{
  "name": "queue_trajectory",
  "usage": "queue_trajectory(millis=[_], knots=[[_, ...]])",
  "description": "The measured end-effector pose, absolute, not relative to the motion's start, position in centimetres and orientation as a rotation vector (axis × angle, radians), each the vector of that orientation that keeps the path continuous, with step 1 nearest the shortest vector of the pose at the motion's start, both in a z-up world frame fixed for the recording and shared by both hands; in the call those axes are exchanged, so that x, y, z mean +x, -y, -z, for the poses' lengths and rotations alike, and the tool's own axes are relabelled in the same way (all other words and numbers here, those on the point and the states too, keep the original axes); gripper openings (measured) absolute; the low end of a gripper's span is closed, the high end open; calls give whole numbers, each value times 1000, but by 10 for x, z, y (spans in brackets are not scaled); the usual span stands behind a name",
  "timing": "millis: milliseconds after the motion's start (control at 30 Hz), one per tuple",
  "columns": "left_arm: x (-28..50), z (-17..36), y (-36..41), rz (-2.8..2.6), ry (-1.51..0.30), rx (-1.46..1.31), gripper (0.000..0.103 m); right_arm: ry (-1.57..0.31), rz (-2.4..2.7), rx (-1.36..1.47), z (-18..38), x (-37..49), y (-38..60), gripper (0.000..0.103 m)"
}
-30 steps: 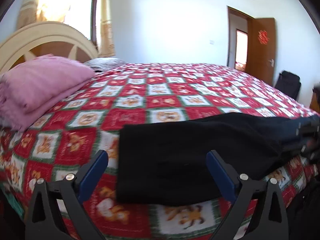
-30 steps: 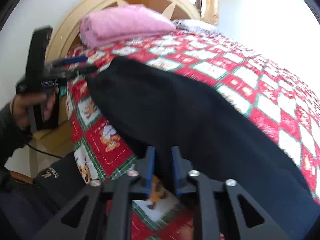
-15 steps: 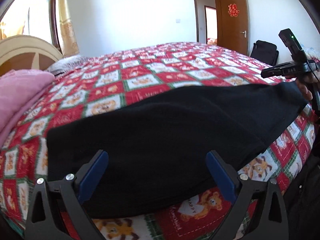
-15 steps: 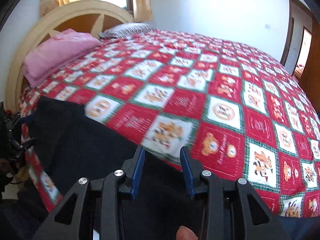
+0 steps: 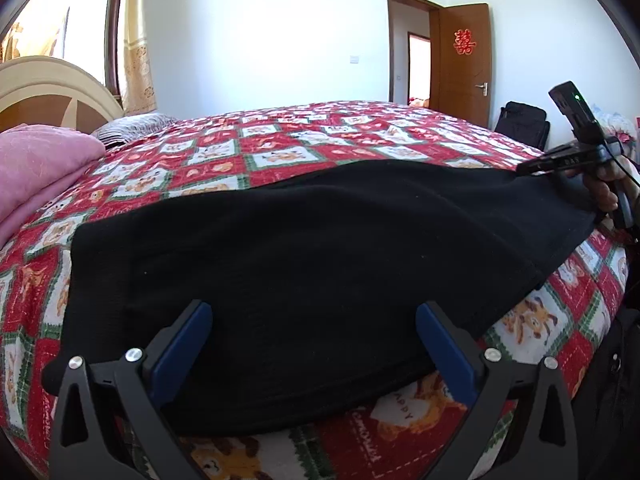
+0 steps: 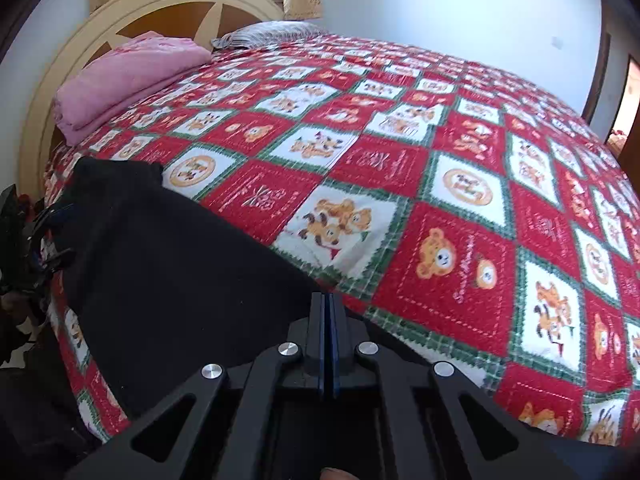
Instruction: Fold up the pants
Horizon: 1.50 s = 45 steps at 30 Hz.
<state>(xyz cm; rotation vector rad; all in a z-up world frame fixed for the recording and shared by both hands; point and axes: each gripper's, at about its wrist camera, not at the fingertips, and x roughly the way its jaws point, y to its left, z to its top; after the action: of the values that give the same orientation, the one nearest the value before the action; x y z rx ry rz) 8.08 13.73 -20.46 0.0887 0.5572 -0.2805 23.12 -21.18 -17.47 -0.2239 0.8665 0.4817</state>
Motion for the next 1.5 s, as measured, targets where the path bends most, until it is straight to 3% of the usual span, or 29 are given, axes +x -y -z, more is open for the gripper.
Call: queue_trajectory(millis=[300, 600, 633, 667, 700, 733, 800, 867, 933, 1100, 1200, 1267, 1333, 1500], knots=[[79, 208, -137, 284, -525, 99, 103, -904, -423, -162, 187, 248, 236, 0], [78, 208, -138, 282, -516, 92, 103, -784, -534, -153, 126, 194, 226, 5], [78, 208, -138, 281, -516, 91, 103, -784, -569, -179, 124, 183, 220, 18], [78, 208, -138, 281, -516, 90, 103, -788, -593, -199, 126, 173, 216, 41], [78, 208, -138, 281, -517, 91, 103, -788, -606, -214, 128, 166, 212, 51], [78, 208, -138, 280, -517, 91, 103, -775, -618, -236, 132, 153, 210, 54], [79, 208, -138, 280, -517, 90, 103, -763, -624, -284, 140, 136, 206, 54], [79, 208, -138, 280, -516, 91, 103, -767, -644, -327, 150, 120, 202, 43], [79, 208, -138, 280, -516, 91, 103, -776, -661, -366, 163, 108, 200, 39], [79, 208, -138, 280, -516, 91, 103, -757, -651, -497, 184, 93, 188, 36], [79, 208, -138, 280, -517, 91, 103, -744, -612, -538, 191, 92, 186, 25], [79, 208, -138, 280, -517, 92, 103, -749, -620, -556, 194, 90, 185, 8], [79, 208, -138, 280, -518, 91, 103, -743, -610, -592, 195, 87, 184, 3], [78, 208, -138, 280, -518, 92, 103, -752, -620, -668, 205, 78, 181, 3]])
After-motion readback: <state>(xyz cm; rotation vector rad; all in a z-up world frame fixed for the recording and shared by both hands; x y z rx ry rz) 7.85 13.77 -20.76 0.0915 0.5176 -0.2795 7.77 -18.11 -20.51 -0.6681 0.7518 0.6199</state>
